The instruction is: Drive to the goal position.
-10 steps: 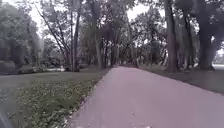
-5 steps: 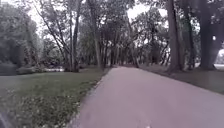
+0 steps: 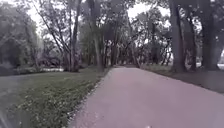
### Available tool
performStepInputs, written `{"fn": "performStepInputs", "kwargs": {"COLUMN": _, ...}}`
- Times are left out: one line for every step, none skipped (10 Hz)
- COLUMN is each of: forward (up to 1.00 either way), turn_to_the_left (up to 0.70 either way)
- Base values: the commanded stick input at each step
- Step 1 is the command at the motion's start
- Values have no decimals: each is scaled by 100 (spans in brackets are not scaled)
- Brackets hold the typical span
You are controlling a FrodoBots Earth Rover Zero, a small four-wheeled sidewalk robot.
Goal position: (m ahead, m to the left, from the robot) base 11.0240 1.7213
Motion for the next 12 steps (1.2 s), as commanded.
{"fn": "performStepInputs", "kwargs": {"forward": 70, "turn_to_the_left": 0}}
{"fn": "performStepInputs", "kwargs": {"forward": 70, "turn_to_the_left": 0}}
{"fn": "performStepInputs", "kwargs": {"forward": 70, "turn_to_the_left": 0}}
{"fn": "performStepInputs", "kwargs": {"forward": 70, "turn_to_the_left": 0}}
{"fn": "performStepInputs", "kwargs": {"forward": 70, "turn_to_the_left": 0}}
{"fn": "performStepInputs", "kwargs": {"forward": 70, "turn_to_the_left": 0}}
{"fn": "performStepInputs", "kwargs": {"forward": 70, "turn_to_the_left": 0}}
{"fn": "performStepInputs", "kwargs": {"forward": 70, "turn_to_the_left": 0}}
{"fn": "performStepInputs", "kwargs": {"forward": 70, "turn_to_the_left": 0}}
{"fn": "performStepInputs", "kwargs": {"forward": 70, "turn_to_the_left": 0}}
{"fn": "performStepInputs", "kwargs": {"forward": 70, "turn_to_the_left": 0}}
{"fn": "performStepInputs", "kwargs": {"forward": 70, "turn_to_the_left": 0}}
